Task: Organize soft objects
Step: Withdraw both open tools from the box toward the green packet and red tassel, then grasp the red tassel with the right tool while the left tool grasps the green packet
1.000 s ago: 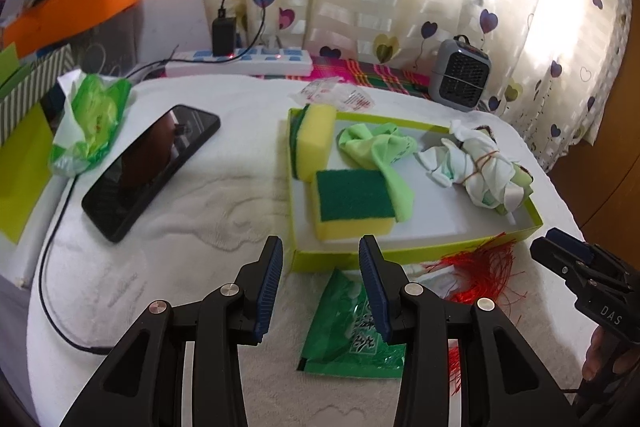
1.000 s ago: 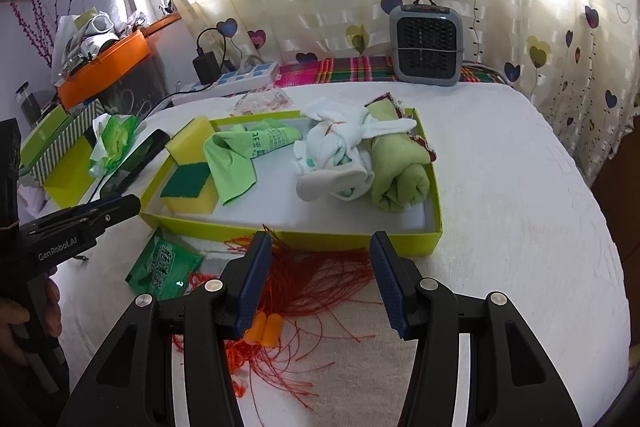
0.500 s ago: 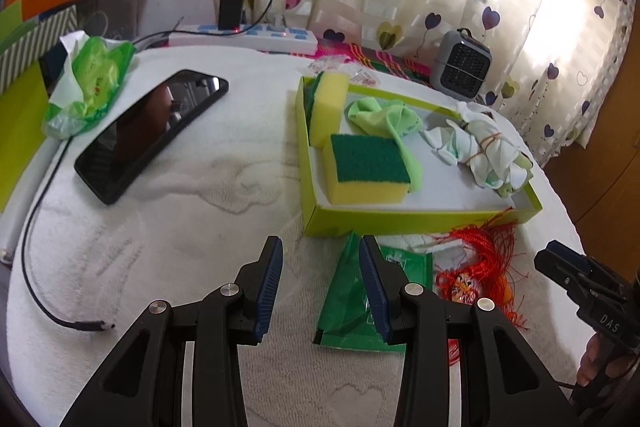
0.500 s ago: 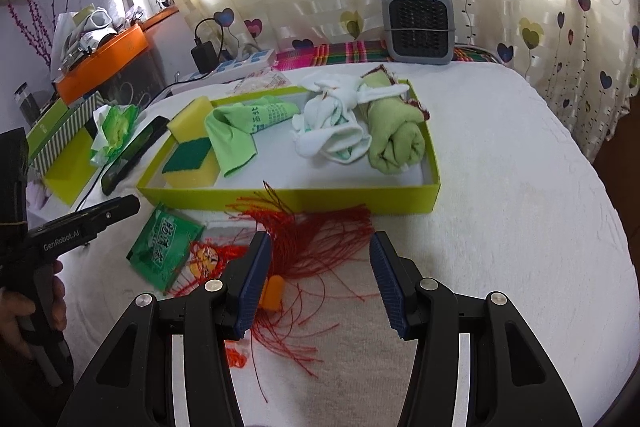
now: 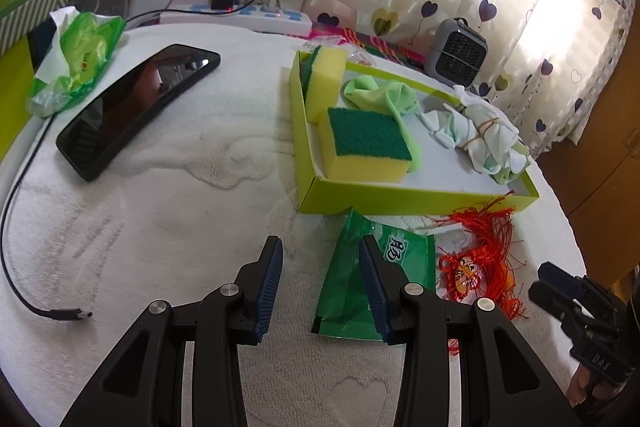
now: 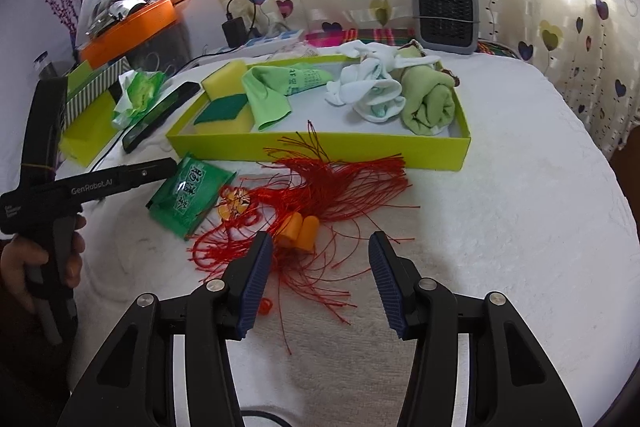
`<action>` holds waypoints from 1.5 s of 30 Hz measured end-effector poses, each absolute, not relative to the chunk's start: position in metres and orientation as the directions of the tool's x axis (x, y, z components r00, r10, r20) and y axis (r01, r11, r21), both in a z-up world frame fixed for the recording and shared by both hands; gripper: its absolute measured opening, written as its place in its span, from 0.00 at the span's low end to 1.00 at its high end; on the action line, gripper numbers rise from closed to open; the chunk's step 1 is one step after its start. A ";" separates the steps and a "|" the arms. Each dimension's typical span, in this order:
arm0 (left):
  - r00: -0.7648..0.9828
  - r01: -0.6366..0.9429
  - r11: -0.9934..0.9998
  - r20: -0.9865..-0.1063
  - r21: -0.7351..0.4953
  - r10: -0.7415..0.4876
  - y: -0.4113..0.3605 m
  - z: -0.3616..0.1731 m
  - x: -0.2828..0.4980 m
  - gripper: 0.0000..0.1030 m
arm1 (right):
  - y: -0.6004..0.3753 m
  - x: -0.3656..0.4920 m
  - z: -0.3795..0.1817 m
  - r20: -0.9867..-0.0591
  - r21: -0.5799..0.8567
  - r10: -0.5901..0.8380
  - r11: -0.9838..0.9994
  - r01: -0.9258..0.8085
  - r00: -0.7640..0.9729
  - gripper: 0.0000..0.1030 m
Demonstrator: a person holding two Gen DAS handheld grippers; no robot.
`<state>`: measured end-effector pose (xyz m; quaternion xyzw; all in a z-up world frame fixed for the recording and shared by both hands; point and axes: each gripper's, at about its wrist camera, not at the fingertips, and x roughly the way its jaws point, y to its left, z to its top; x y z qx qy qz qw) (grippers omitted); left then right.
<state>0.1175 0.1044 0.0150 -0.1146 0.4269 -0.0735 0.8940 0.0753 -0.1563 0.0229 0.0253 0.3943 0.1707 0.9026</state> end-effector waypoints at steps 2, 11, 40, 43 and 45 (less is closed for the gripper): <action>0.625 0.041 0.962 -0.745 -0.270 -0.235 0.103 0.014 0.117 0.37 | -0.160 0.073 0.025 -0.692 0.199 0.334 0.940 -0.276 0.640 0.41; 0.619 0.056 0.958 -0.743 -0.281 -0.254 0.101 0.012 0.116 0.37 | -0.137 0.052 0.019 -0.699 0.204 0.417 0.895 -0.397 0.581 0.22; 0.604 0.069 0.973 -0.767 -0.221 -0.217 0.092 0.012 0.114 0.43 | -0.130 0.055 0.008 -0.731 0.222 0.414 0.896 -0.384 0.543 0.03; 0.605 0.070 0.975 -0.768 -0.211 -0.210 0.091 0.012 0.114 0.43 | -0.134 0.053 0.011 -0.717 0.229 0.420 0.896 -0.381 0.557 0.03; 0.605 0.069 0.974 -0.767 -0.215 -0.212 0.091 0.012 0.114 0.43 | -0.137 0.051 0.014 -0.707 0.233 0.423 0.896 -0.377 0.567 0.03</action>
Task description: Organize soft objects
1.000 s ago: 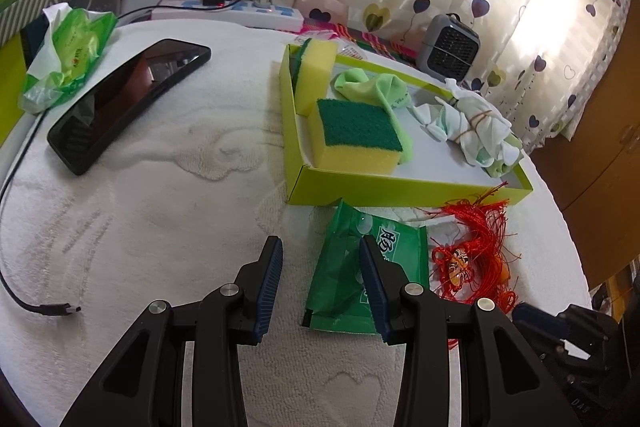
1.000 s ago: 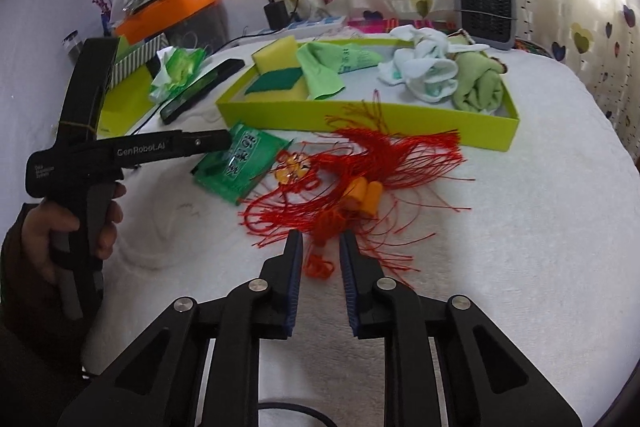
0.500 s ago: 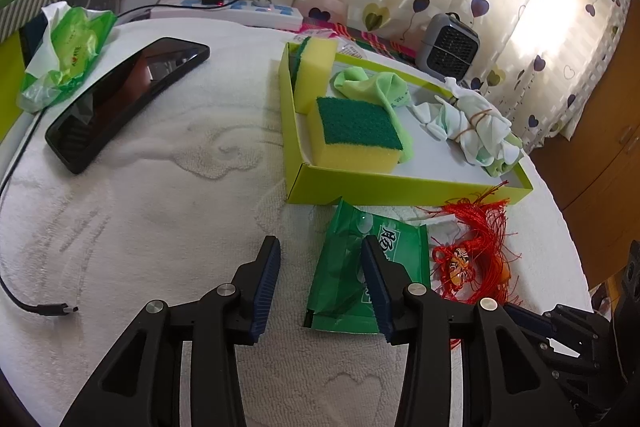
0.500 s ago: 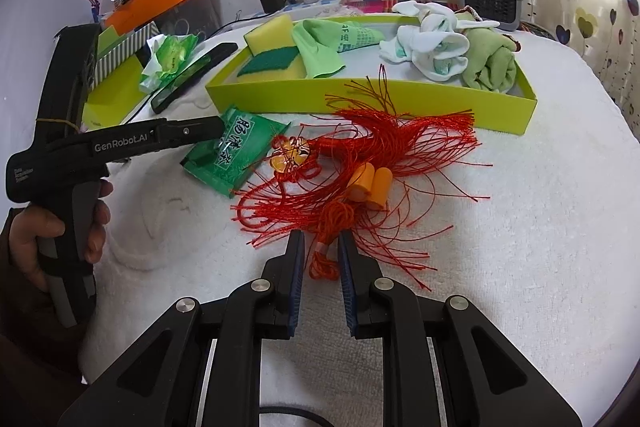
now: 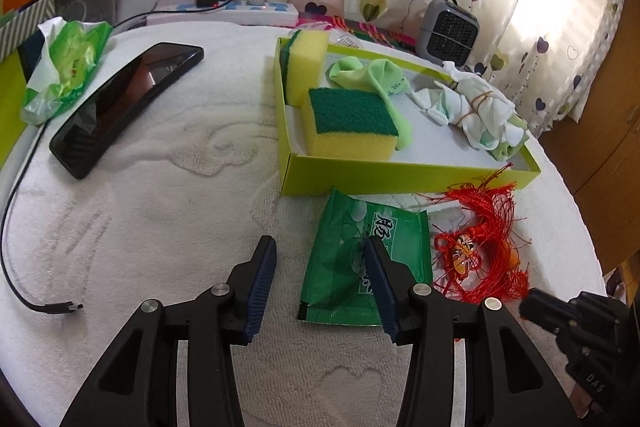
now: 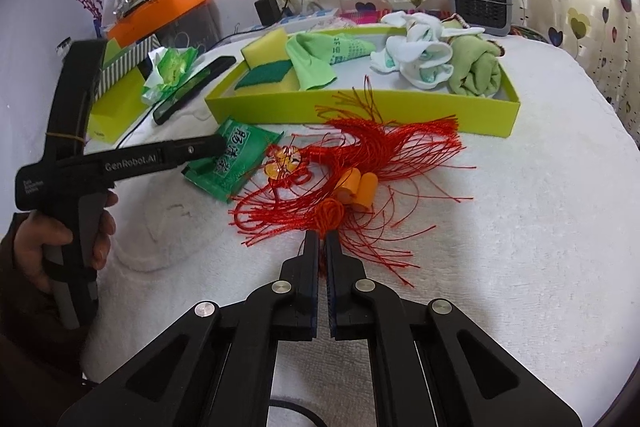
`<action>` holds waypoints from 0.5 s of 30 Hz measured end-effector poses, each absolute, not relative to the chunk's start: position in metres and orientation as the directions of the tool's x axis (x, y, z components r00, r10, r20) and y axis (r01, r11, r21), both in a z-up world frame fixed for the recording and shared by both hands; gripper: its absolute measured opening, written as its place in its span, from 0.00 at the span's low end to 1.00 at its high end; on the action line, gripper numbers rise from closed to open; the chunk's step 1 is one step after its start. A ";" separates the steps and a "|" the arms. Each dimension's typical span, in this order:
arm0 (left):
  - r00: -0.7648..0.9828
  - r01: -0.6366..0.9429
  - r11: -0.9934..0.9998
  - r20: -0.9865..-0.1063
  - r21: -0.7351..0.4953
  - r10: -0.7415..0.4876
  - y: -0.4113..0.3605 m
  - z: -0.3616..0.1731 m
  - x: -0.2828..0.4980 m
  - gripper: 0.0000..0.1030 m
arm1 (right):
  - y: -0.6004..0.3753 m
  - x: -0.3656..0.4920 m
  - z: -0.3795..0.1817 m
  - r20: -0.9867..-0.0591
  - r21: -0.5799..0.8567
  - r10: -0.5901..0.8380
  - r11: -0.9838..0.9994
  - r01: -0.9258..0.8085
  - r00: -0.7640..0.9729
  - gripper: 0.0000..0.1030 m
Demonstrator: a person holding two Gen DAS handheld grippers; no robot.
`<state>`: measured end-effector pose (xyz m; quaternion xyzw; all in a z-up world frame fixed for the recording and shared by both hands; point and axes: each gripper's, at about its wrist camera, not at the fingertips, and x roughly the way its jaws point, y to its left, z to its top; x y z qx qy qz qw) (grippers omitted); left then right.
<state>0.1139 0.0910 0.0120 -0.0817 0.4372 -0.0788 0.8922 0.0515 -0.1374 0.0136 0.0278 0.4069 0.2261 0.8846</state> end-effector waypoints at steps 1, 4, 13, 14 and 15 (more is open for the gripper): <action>0.606 0.068 0.973 -0.766 -0.220 -0.215 0.092 0.012 0.114 0.43 | -0.139 0.051 0.014 -0.704 0.235 0.424 0.896 -0.376 0.570 0.03; 0.607 0.066 0.973 -0.765 -0.221 -0.214 0.093 0.012 0.113 0.42 | -0.145 0.047 0.022 -0.678 0.247 0.435 0.894 -0.373 0.593 0.03; 0.616 0.042 0.969 -0.757 -0.243 -0.217 0.100 0.012 0.114 0.19 | -0.171 0.040 0.049 -0.594 0.263 0.432 0.902 -0.343 0.679 0.03; 0.615 0.042 0.969 -0.758 -0.245 -0.218 0.100 0.012 0.114 0.19 | -0.174 0.040 0.051 -0.588 0.264 0.428 0.903 -0.338 0.686 0.03; 0.616 0.041 0.968 -0.757 -0.247 -0.220 0.100 0.012 0.114 0.18 | -0.176 0.040 0.051 -0.584 0.265 0.428 0.904 -0.336 0.690 0.03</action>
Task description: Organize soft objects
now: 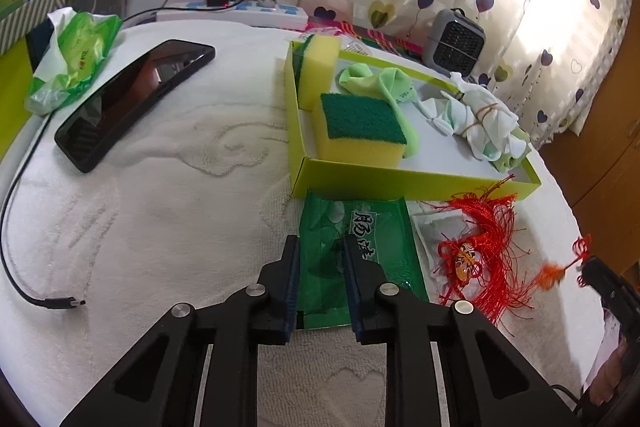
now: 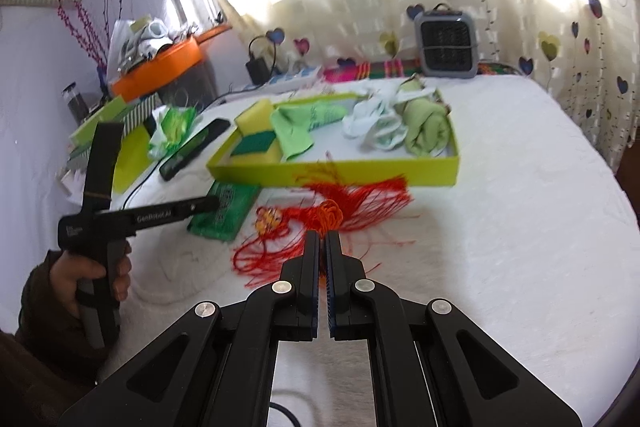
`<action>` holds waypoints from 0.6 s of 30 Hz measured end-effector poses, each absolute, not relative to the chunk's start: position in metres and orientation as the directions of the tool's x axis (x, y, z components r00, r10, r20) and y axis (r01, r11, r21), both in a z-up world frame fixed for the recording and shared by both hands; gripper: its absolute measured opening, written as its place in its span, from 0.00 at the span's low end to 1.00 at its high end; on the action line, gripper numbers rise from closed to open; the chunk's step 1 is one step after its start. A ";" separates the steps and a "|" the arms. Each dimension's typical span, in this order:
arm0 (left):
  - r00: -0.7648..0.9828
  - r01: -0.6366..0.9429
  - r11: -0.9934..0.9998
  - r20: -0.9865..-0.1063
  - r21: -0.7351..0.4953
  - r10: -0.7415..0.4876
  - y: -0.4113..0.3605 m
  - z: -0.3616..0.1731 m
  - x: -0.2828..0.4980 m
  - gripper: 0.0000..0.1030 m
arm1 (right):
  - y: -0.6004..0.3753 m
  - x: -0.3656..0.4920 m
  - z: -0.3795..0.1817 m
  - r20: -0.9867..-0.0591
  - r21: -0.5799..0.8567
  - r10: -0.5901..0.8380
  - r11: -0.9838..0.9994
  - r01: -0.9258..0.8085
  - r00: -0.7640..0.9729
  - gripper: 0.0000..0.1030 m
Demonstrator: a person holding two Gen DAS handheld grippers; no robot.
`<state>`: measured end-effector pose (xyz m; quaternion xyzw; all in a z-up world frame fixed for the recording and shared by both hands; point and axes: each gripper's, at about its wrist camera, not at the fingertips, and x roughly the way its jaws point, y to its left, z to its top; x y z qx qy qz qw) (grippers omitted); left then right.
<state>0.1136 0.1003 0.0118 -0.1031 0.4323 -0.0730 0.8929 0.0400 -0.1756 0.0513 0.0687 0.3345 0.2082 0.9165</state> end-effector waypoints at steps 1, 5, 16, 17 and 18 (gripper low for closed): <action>0.617 0.041 0.968 -0.756 -0.248 -0.220 0.101 0.012 0.113 0.17 | -0.178 0.040 0.053 -0.578 0.269 0.426 0.905 -0.330 0.696 0.03; 0.623 0.034 0.968 -0.752 -0.249 -0.216 0.102 0.015 0.112 0.13 | -0.186 0.042 0.054 -0.568 0.270 0.415 0.910 -0.316 0.711 0.03; 0.652 0.011 0.969 -0.733 -0.248 -0.195 0.111 0.024 0.103 0.00 | -0.213 0.044 0.060 -0.538 0.279 0.373 0.925 -0.258 0.756 0.03; 0.645 0.017 0.968 -0.737 -0.250 -0.201 0.111 0.024 0.103 0.00 | -0.214 0.044 0.061 -0.537 0.278 0.371 0.926 -0.256 0.758 0.03; 0.637 0.027 0.966 -0.740 -0.256 -0.215 0.111 0.023 0.104 0.01 | -0.215 0.044 0.061 -0.536 0.279 0.371 0.926 -0.256 0.758 0.03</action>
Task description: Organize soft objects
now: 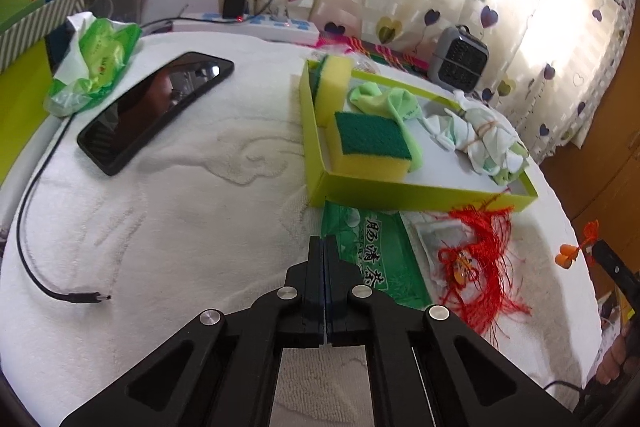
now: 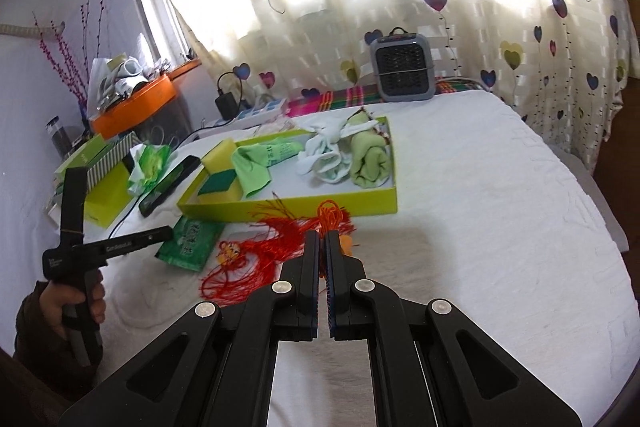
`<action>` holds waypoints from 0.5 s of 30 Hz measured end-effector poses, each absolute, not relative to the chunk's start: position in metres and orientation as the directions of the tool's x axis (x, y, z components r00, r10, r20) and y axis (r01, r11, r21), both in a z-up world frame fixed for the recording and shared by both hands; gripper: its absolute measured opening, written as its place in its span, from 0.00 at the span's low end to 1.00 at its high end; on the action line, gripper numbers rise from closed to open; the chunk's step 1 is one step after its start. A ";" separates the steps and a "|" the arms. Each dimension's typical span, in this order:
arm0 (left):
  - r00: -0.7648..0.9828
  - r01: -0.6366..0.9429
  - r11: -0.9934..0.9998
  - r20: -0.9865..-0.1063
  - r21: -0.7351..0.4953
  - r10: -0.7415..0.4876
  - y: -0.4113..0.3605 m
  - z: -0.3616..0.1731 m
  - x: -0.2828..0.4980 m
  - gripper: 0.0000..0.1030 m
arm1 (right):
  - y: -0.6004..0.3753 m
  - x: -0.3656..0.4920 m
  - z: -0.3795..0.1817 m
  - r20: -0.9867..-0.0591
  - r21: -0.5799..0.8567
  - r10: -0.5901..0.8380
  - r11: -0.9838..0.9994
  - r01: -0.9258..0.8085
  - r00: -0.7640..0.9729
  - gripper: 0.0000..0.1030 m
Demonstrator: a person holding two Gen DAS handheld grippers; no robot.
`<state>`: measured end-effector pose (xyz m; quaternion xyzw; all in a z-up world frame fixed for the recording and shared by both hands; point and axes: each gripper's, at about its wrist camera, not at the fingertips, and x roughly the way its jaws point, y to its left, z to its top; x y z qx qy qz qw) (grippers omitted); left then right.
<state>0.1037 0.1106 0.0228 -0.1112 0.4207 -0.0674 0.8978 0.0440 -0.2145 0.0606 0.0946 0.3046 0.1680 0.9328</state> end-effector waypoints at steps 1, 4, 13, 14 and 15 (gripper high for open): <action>0.635 0.031 0.964 -0.740 -0.264 -0.223 0.110 0.022 0.103 0.01 | -0.215 0.044 0.060 -0.536 0.279 0.372 0.925 -0.257 0.757 0.03; 0.632 0.028 0.961 -0.740 -0.274 -0.230 0.110 0.021 0.101 0.02 | -0.216 0.044 0.061 -0.530 0.280 0.374 0.924 -0.260 0.761 0.03; 0.609 0.030 0.961 -0.757 -0.274 -0.235 0.106 0.020 0.107 0.51 | -0.218 0.043 0.064 -0.514 0.281 0.385 0.920 -0.273 0.767 0.03; 0.603 0.031 0.964 -0.764 -0.264 -0.229 0.103 0.020 0.109 0.52 | -0.218 0.043 0.064 -0.514 0.281 0.385 0.920 -0.274 0.766 0.03; 0.593 0.033 0.967 -0.774 -0.252 -0.222 0.099 0.018 0.112 0.53 | -0.218 0.043 0.064 -0.514 0.281 0.385 0.920 -0.274 0.766 0.03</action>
